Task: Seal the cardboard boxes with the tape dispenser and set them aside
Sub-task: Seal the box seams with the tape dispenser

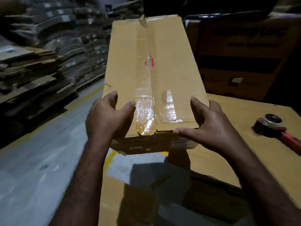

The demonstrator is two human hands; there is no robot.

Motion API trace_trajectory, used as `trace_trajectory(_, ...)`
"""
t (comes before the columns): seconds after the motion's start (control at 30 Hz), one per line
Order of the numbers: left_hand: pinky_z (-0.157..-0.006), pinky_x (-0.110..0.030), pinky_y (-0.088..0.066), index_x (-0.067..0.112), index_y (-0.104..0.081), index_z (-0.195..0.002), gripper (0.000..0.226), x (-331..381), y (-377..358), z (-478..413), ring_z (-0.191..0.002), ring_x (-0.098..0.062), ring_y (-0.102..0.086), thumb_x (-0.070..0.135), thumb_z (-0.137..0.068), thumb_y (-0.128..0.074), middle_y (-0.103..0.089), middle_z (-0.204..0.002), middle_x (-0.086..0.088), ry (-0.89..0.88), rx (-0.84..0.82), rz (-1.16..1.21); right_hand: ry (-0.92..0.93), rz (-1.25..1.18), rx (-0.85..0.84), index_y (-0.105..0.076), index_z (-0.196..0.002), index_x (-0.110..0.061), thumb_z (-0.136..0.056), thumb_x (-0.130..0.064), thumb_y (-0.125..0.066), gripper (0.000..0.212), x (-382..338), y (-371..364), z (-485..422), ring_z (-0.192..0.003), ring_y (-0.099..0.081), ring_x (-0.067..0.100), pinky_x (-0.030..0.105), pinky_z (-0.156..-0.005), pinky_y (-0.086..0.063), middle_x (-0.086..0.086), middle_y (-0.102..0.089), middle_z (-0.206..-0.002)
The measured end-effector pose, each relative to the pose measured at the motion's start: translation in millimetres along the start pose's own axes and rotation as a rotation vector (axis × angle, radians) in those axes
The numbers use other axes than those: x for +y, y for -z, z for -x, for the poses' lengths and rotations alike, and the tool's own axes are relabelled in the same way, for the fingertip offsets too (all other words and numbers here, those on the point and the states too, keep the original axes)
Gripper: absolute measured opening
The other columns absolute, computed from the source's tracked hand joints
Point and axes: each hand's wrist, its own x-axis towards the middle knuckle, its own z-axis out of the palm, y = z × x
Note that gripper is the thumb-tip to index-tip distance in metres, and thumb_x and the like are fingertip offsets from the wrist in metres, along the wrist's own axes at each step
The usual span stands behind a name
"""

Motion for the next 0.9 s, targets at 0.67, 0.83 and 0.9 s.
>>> trace_trajectory(0.67,-0.105,-0.052,-0.044,0.038,-0.045,-0.148,0.081,145,-225,31,-0.139,-0.038,-0.042,0.086,-0.083,-0.04,-0.031,-0.162,-0.01,-0.325,-0.596,-0.396,-0.439,0.084,0.01,-0.03,-0.153,-0.036,-0.065,-0.081,-0.068,0.106,200,82,5,-0.136,-0.041,0.023,0.04,-0.104,-0.048,0.002,-0.029,-0.156)
trace_trajectory(0.83,-0.115,-0.065,0.023,0.049,0.009,-0.156,0.119,173,-234,48,-0.151,-0.022,0.03,0.108,-0.057,-0.023,0.028,-0.163,0.012,-0.753,-1.056,-0.468,-0.394,0.108,-0.096,-0.031,-0.151,-0.038,-0.07,-0.076,-0.069,0.097,213,94,-10,-0.127,-0.046,0.019,0.035,-0.095,-0.051,-0.001,-0.037,-0.145)
trace_trajectory(0.9,-0.118,-0.063,0.017,0.047,0.017,-0.154,0.119,187,-246,63,-0.149,-0.015,0.032,0.103,-0.063,-0.035,0.033,-0.161,0.016,-0.869,-1.064,-0.514,-0.356,0.117,-0.103,-0.038,-0.148,-0.036,-0.073,-0.071,-0.069,0.088,220,103,-14,-0.12,-0.049,0.015,0.033,-0.093,-0.051,-0.005,-0.046,-0.138)
